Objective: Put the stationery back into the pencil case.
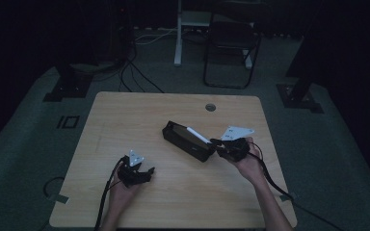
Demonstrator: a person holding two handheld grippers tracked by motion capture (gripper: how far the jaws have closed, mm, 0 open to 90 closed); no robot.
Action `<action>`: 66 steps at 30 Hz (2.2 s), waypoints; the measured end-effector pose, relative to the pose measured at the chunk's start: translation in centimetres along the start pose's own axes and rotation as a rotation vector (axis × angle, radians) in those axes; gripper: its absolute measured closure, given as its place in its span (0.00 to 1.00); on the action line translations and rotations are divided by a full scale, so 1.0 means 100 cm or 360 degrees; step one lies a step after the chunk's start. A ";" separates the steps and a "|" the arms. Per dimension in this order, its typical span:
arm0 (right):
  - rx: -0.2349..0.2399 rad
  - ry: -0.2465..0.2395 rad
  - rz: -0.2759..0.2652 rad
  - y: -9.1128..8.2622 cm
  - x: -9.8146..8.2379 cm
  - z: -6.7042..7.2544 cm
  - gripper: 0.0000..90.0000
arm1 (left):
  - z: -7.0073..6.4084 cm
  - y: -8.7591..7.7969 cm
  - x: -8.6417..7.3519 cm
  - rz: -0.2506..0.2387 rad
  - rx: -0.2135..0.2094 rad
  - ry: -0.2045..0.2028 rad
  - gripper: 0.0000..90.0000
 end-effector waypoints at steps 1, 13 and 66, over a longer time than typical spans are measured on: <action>0.0000 -0.0002 0.0003 0.000 0.000 0.000 0.88 | 0.000 0.000 0.000 0.0000 0.0000 0.0000 0.33; 0.0004 0.0007 0.0018 0.005 -0.001 -0.003 0.88 | 0.000 0.000 0.000 0.0001 -0.0001 0.0001 0.33; 0.0006 0.0064 0.0014 0.034 0.007 -0.014 0.88 | 0.000 0.000 0.000 0.0004 0.0000 0.0004 0.33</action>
Point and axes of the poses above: each handheld gripper's, and its own axes: y roughly forward along the jaws, x roughly out of its top, z roughly to its left, the point moved 10 cm from there along y, roughly forward along the jaws, and after that the axes turned 8 degrees about -y, right-handed, at the moved point
